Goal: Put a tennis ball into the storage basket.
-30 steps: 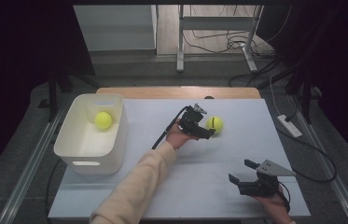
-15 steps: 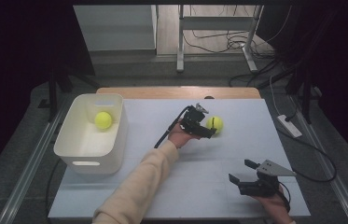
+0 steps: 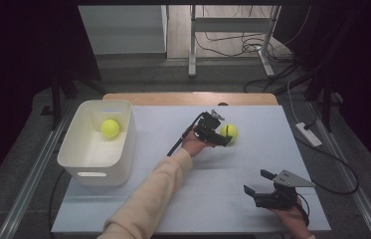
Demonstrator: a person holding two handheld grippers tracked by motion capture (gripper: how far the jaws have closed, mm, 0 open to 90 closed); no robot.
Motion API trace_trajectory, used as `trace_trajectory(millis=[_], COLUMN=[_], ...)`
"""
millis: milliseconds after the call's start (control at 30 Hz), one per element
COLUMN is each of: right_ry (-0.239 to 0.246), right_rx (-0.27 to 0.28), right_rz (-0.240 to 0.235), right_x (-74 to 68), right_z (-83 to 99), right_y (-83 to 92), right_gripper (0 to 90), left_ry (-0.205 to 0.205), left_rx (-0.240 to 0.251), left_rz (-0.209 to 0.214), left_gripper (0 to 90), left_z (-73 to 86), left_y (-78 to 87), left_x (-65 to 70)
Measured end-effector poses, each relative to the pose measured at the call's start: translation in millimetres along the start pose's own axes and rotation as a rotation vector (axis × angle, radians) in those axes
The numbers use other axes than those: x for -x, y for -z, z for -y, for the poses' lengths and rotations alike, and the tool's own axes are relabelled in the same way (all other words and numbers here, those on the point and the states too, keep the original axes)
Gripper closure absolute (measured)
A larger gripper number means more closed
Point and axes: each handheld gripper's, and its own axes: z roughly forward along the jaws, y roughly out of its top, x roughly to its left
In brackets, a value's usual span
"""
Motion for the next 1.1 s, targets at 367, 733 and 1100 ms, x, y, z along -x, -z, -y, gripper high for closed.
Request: trace_trajectory(millis=[367,733,1100], right_ry=[0.001,-0.003,-0.008], right_rx=[0.001,0.004,0.008], right_rz=[0.0,-0.005,-0.001], right_x=[0.1,1.1,1.6], right_z=[0.1,0.3,0.7], right_y=[0.1,0.3,2.0], right_gripper=[11.0,11.0,11.0], left_ry=[-0.004,0.003,-0.007], left_rx=[-0.001,-0.01,-0.014], left_rz=[0.003,0.002,0.002], left_gripper=[14.1,14.2,14.7], left_z=[-3.7,-5.8,-7.9], left_y=[-6.7,-16.1,-26.1], left_x=[1.3,0.1,2.8])
